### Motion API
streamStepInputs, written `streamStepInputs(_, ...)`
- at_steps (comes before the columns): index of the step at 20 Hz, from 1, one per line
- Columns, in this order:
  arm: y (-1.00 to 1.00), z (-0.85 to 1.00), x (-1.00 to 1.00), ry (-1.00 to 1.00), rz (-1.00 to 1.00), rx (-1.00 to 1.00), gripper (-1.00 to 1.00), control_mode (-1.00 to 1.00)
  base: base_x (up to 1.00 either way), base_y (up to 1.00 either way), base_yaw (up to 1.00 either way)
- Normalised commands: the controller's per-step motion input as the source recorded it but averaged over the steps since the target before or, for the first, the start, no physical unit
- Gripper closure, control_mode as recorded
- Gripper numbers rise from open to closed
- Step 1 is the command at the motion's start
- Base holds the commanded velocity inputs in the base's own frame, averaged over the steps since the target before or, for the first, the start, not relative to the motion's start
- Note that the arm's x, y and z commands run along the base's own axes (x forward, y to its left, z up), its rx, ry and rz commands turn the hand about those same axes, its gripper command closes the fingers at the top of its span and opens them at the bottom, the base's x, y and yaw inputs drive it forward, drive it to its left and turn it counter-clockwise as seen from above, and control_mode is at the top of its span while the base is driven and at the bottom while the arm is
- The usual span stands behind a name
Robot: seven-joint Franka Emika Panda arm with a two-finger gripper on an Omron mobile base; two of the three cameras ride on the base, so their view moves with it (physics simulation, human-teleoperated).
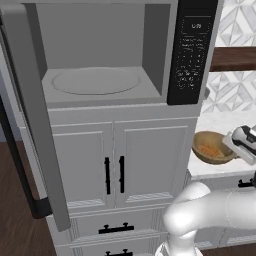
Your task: Open the microwave, place the bowl with waffle inside the microwave, then close the microwave door and turn it on.
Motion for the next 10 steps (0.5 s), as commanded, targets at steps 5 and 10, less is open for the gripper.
streamStepInputs(5, 0.00, 0.30, -0.38, 0.02, 0.00, 0.08, 1.00, -1.00, 0.00, 0.00, 0.00)
streamStepInputs(10, -0.09, 0.93, -0.94, -0.05, -0.19, 0.16, 1.00, -1.00, 0.00, 0.00, 0.00)
